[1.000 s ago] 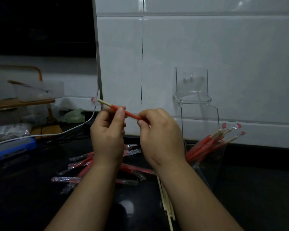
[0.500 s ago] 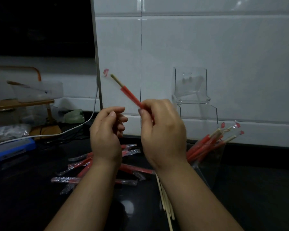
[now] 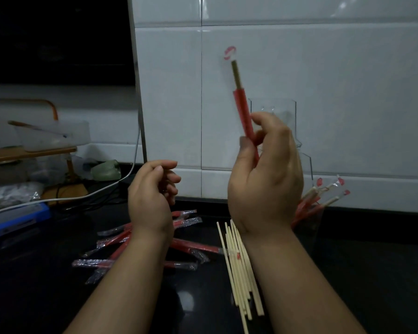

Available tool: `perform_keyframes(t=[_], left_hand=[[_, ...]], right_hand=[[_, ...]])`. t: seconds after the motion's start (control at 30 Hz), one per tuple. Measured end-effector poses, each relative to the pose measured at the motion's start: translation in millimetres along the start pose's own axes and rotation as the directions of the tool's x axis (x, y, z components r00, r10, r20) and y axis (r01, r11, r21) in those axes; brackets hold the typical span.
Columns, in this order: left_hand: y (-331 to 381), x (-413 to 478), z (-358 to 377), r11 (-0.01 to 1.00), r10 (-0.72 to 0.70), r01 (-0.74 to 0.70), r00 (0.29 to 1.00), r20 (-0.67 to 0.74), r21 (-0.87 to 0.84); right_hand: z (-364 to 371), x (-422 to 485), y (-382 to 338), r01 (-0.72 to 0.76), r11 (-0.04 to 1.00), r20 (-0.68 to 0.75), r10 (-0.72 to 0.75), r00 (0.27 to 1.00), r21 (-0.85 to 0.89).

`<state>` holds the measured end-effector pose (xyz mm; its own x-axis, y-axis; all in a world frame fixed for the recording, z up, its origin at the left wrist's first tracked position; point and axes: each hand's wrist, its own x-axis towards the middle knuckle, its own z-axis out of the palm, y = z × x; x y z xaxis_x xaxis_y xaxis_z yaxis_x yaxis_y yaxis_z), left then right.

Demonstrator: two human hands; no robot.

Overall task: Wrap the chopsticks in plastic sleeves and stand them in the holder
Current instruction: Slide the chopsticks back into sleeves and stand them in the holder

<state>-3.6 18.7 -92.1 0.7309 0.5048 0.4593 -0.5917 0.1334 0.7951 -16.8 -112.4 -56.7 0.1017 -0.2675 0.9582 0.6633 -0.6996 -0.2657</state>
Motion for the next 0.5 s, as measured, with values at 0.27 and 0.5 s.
perform_keyframes(t=[0.27, 0.5], left_hand=[[0.8, 1.3, 0.8, 0.998, -0.046, 0.048, 0.998, -0.049, 0.034], [2.3, 0.7, 0.3, 0.997, -0.056, 0.059, 0.997, -0.05, 0.057]], right_hand=[[-6.4, 7.2, 7.5, -0.155, 0.985, 0.034, 0.158, 0.987, -0.078], [-7.0, 10.1, 14.3, -0.167, 0.979, 0.014, 0.169, 0.985, -0.121]])
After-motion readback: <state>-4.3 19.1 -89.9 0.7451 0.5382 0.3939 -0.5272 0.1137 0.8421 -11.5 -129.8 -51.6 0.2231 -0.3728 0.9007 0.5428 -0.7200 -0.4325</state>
